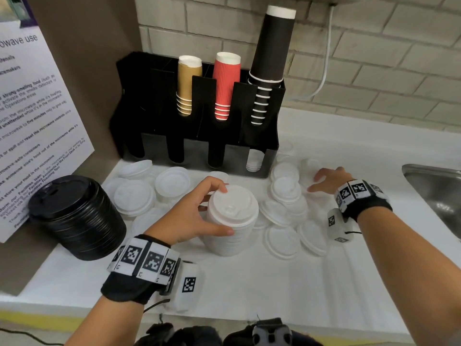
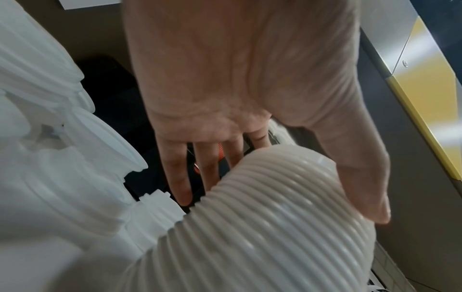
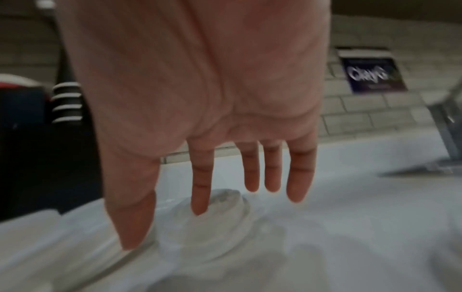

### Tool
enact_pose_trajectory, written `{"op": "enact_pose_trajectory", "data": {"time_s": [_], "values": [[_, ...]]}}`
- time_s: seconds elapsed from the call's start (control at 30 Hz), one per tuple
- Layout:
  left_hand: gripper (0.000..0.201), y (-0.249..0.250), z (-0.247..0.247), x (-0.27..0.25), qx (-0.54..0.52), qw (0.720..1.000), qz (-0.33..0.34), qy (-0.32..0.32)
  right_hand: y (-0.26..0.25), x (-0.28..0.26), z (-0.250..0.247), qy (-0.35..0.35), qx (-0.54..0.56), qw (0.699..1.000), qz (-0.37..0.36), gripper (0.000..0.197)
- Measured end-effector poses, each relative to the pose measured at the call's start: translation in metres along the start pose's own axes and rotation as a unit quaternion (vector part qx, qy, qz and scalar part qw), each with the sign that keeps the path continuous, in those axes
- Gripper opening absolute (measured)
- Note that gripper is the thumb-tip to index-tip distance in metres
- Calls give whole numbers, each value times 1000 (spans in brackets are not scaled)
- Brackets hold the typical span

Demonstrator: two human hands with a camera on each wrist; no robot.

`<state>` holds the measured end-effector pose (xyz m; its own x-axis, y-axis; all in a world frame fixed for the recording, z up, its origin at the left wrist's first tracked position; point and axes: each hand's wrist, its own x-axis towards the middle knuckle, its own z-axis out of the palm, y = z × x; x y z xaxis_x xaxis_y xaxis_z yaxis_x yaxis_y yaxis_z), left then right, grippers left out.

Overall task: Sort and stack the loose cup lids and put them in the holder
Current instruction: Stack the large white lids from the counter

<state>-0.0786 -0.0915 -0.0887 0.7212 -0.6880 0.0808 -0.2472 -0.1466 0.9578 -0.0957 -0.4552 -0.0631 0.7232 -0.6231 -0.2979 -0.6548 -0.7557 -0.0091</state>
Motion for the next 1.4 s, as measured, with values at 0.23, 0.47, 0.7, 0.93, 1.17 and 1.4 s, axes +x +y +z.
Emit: {"op": "enact_pose_trajectory", "data": {"time_s": [0.23, 0.47, 0.7, 0.93, 1.17, 1.4], "values": [[64, -2, -2, 0, -1, 1000, -1, 0, 25, 10, -20, -53, 61, 996, -29, 22], [63, -2, -2, 1, -8, 1000, -1, -8, 33, 6, -5, -124, 81, 984, -95, 77], [62, -1, -1, 0, -11, 1000, -5, -4, 20, 7, 11, -99, -7, 986, -136, 65], [63, 0, -1, -2, -6, 1000, -7, -3, 30, 11, -8, -138, 29, 989, -51, 75], [61, 4, -2, 0, 2, 1000, -12, -3, 9, 40, -2, -20, -11, 1000, 2, 67], [60, 4, -1, 0, 15, 1000, -17, -3, 9, 50, -1, -21, -90, 996, 6, 65]]}}
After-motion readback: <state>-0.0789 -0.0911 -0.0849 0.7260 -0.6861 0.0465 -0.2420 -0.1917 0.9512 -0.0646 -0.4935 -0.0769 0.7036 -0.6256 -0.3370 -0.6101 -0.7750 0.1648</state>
